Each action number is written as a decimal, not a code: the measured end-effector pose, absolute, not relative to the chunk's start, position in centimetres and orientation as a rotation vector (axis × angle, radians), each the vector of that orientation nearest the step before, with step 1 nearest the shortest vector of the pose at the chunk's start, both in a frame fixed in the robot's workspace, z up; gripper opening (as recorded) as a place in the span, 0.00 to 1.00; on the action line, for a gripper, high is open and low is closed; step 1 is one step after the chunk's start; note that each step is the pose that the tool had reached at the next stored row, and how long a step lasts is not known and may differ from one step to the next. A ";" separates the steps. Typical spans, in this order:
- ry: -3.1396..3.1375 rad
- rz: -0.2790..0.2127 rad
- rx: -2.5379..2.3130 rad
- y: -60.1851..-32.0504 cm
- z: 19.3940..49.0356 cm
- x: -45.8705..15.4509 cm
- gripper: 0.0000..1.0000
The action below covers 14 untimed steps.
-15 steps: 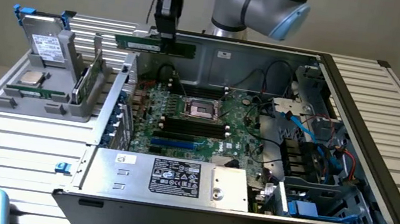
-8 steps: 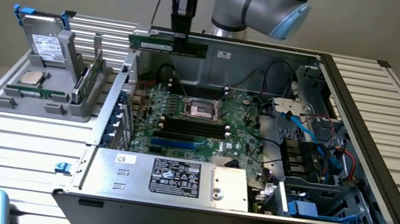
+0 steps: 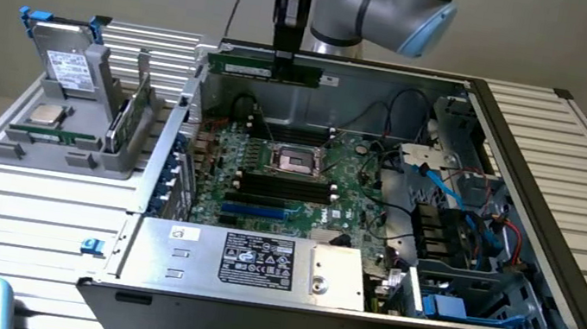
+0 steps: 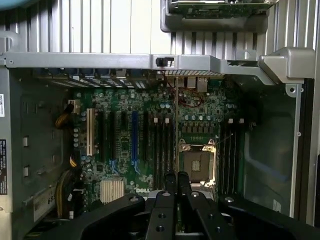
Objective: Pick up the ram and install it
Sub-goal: 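Pick up the ram and move it above insertion slot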
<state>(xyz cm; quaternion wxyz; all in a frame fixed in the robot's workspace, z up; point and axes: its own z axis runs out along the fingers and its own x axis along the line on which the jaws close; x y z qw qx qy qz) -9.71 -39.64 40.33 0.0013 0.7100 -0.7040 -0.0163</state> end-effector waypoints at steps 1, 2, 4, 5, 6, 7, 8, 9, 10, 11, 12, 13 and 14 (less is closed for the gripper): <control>-2.210 -0.052 2.229 -39.6 40.3 -9.5 0.13; -2.211 -0.052 2.229 -39.5 40.2 -9.4 0.13; -2.211 -0.052 2.229 -39.2 40.1 -9.2 0.13; -2.211 -0.053 2.229 -39.1 40.0 -9.1 0.13; -2.211 -0.053 2.229 -39.0 40.0 -8.9 0.13; -2.211 -0.053 2.229 -38.9 39.9 -8.7 0.13; -2.211 -0.053 2.229 -38.8 39.9 -8.6 0.13; -2.211 -0.053 2.229 -38.7 39.9 -8.4 0.13; -2.211 -0.053 2.229 -38.6 39.9 -8.2 0.13; -2.211 -0.053 2.229 -38.6 39.9 -8.1 0.13; -2.211 -0.053 2.229 -38.5 39.8 -7.9 0.13; -2.211 -0.053 2.229 -38.4 39.8 -7.7 0.13; -2.211 -0.053 2.229 -38.3 39.8 -7.5 0.13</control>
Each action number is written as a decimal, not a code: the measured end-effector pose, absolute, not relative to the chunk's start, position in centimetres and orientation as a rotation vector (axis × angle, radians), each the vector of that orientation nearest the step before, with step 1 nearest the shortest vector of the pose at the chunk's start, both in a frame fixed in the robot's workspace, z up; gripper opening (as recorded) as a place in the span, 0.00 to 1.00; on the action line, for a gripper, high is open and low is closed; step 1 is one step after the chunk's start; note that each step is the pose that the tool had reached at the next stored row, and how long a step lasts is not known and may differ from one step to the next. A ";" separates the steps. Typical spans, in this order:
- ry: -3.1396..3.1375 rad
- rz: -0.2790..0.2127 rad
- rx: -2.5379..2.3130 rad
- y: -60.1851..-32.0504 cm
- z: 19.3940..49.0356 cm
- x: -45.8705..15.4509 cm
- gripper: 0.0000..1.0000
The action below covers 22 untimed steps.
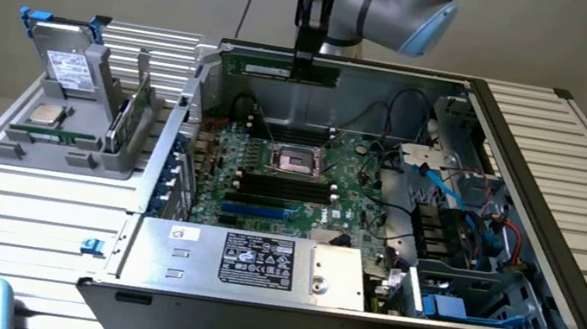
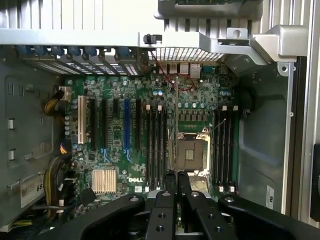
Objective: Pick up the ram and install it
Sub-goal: 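Pick up the ram and move it above insertion slot, then insert the ram into the slot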
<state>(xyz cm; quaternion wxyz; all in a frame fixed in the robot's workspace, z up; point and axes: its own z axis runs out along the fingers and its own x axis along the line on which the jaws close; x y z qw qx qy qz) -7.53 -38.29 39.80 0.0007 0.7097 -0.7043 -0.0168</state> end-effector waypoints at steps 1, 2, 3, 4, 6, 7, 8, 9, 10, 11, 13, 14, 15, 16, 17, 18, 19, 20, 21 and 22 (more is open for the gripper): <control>-2.211 -0.053 2.229 -38.2 39.8 -7.4 0.13; -2.211 -0.053 2.229 -38.1 39.8 -7.2 0.13; -2.212 -0.053 2.228 -38.0 39.8 -7.1 0.13; -2.212 -0.053 2.228 -38.0 39.8 -7.0 0.13; -2.213 -0.053 2.227 -37.9 39.8 -6.9 0.13; -2.213 -0.053 2.227 -37.9 39.8 -6.9 0.13; -2.213 -0.053 2.227 -37.9 39.8 -6.9 0.13; -2.213 -0.053 2.227 -37.9 39.7 -6.9 0.13; -2.213 -0.053 2.227 -37.9 39.7 -6.9 0.13; -2.213 -0.053 2.227 -37.9 39.8 -6.9 0.13; -2.213 -0.053 2.227 -37.9 39.7 -6.9 0.13; -2.213 -0.053 2.227 -37.9 39.8 -6.9 0.13; -2.213 -0.053 2.227 -37.9 39.8 -6.9 0.13; -2.213 -0.053 2.227 -37.9 39.7 -6.9 0.13; -2.213 -0.053 2.227 -37.9 39.7 -6.9 0.13; -2.213 -0.053 2.227 -37.9 39.7 -6.9 0.13; -2.213 -0.053 2.227 -37.9 39.7 -6.9 0.13; -2.212 -0.051 2.226 -37.9 39.7 -6.9 0.13; -2.211 -0.049 2.225 -37.9 39.7 -6.9 0.13; -2.210 -0.045 2.223 -37.9 39.6 -6.9 0.13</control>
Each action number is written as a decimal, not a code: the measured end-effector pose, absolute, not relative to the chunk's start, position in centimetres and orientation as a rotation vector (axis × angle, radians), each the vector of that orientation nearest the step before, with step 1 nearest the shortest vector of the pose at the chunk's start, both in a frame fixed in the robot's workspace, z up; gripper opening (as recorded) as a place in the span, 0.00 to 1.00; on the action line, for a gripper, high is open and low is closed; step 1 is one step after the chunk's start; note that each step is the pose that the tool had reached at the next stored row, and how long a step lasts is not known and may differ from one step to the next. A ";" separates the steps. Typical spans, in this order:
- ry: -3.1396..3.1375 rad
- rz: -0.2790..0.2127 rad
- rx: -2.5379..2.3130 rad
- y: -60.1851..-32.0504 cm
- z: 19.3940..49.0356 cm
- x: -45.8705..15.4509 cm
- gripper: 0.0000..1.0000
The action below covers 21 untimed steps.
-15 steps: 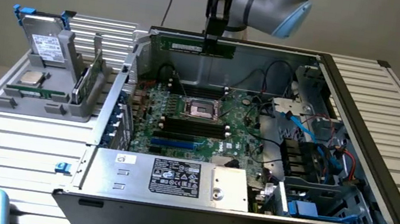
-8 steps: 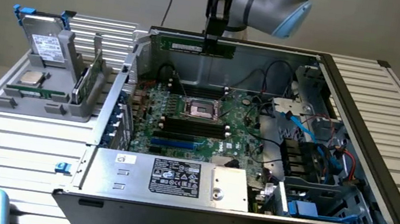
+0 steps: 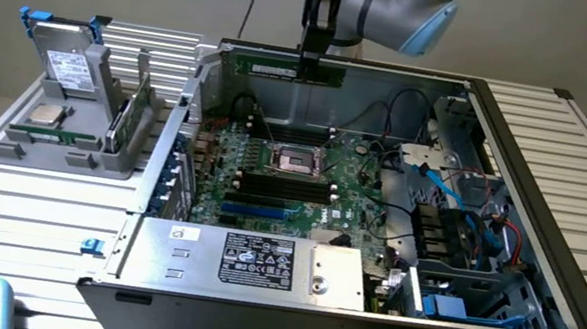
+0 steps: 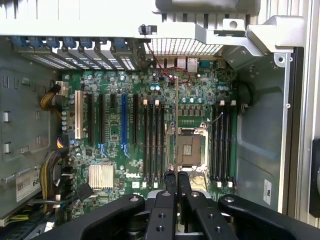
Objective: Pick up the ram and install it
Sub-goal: 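Insert the ram into the slot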
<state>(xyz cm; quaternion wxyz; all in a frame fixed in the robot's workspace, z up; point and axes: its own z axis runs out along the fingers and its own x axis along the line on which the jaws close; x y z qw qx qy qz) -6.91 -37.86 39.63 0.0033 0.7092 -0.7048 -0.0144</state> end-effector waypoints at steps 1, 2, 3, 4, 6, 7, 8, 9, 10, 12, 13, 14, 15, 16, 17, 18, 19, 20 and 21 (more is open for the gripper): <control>-2.208 -0.042 2.222 -37.8 39.6 -6.9 0.13; -2.206 -0.037 2.219 -37.8 39.5 -6.9 0.13; -2.204 -0.033 2.217 -37.8 39.4 -6.9 0.13; -2.204 -0.033 2.217 -37.8 39.4 -6.9 0.13; -2.204 -0.033 2.217 -37.8 39.1 -6.8 0.13; -2.204 -0.033 2.217 -37.8 39.0 -6.8 0.13; -2.204 -0.033 2.217 -37.8 38.8 -6.7 0.13; -2.204 -0.033 2.217 -37.8 38.6 -6.7 0.13; -2.204 -0.033 2.217 -37.8 38.5 -6.7 0.13; -2.204 -0.033 2.217 -37.9 38.1 -6.7 0.13; -2.204 -0.033 2.217 -38.0 38.0 -6.7 0.13; -2.204 -0.033 2.217 -38.1 38.0 -6.7 0.13; -2.204 -0.033 2.217 -38.1 37.9 -6.7 0.13; -2.204 -0.034 2.217 -38.2 37.9 -6.7 0.13; -2.204 -0.034 2.217 -38.3 37.9 -6.7 0.13; -2.206 -0.037 2.219 -38.4 37.8 -6.7 0.13; -2.208 -0.041 2.222 -38.4 37.8 -6.7 0.13; -2.212 -0.047 2.225 -38.5 37.7 -6.7 0.13; -2.215 -0.056 2.229 -38.6 37.6 -6.7 0.13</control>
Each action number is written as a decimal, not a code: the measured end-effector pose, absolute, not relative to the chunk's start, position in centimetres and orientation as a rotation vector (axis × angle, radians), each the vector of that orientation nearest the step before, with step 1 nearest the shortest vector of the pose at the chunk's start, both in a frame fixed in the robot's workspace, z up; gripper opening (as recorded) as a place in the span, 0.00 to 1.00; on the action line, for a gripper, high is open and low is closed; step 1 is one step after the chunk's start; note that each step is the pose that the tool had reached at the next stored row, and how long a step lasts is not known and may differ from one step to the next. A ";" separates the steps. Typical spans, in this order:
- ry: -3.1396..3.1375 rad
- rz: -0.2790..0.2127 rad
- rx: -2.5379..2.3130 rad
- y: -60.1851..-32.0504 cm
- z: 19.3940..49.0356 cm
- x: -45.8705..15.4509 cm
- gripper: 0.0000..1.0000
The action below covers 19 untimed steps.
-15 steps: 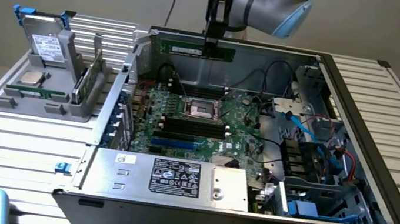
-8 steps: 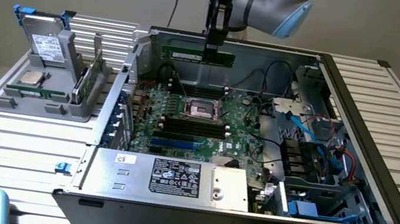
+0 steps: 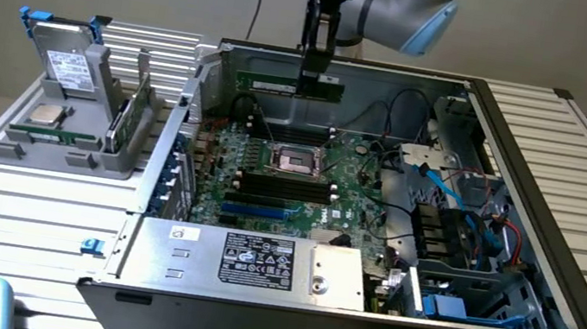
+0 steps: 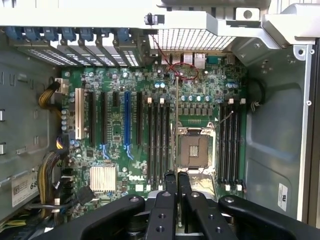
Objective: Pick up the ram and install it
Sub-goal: 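Insert the ram into the slot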
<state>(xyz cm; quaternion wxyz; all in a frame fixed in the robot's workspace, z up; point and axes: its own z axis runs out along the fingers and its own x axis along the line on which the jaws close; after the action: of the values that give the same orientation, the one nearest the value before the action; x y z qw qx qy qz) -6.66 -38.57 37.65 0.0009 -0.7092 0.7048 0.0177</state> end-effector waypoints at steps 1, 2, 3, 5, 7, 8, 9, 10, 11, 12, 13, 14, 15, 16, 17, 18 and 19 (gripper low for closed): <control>2.211 0.059 -2.225 -38.6 37.6 -6.7 0.13; 2.211 0.059 -2.225 -38.6 37.6 -6.7 0.13; 2.211 0.059 -2.225 -38.7 37.5 -6.7 0.13; 2.211 0.059 -2.225 -38.7 37.5 -6.7 0.13; 2.210 0.062 -2.224 -38.9 37.2 -6.7 0.13; 2.209 0.065 -2.223 -38.9 37.1 -6.6 0.13; 2.208 0.065 -2.222 -38.9 36.9 -6.6 0.13; 2.208 0.065 -2.222 -38.9 36.7 -6.6 0.13; 2.208 0.065 -2.222 -38.9 36.5 -6.6 0.13; 2.208 0.065 -2.222 -39.0 36.4 -6.6 0.13; 2.208 0.065 -2.222 -39.0 36.2 -6.6 0.13; 2.208 0.065 -2.221 -39.0 36.0 -6.6 0.13; 2.208 0.065 -2.222 -39.0 35.8 -6.6 0.13; 2.208 0.065 -2.222 -39.0 35.7 -6.6 0.13; 2.208 0.065 -2.222 -39.0 35.5 -6.6 0.13; 2.208 0.065 -2.222 -39.0 35.4 -6.6 0.13; 2.208 0.064 -2.222 -39.0 35.4 -6.6 0.13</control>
<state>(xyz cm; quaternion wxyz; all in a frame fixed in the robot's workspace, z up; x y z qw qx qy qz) -6.60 -38.95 35.35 0.0043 -0.7092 0.7047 0.0206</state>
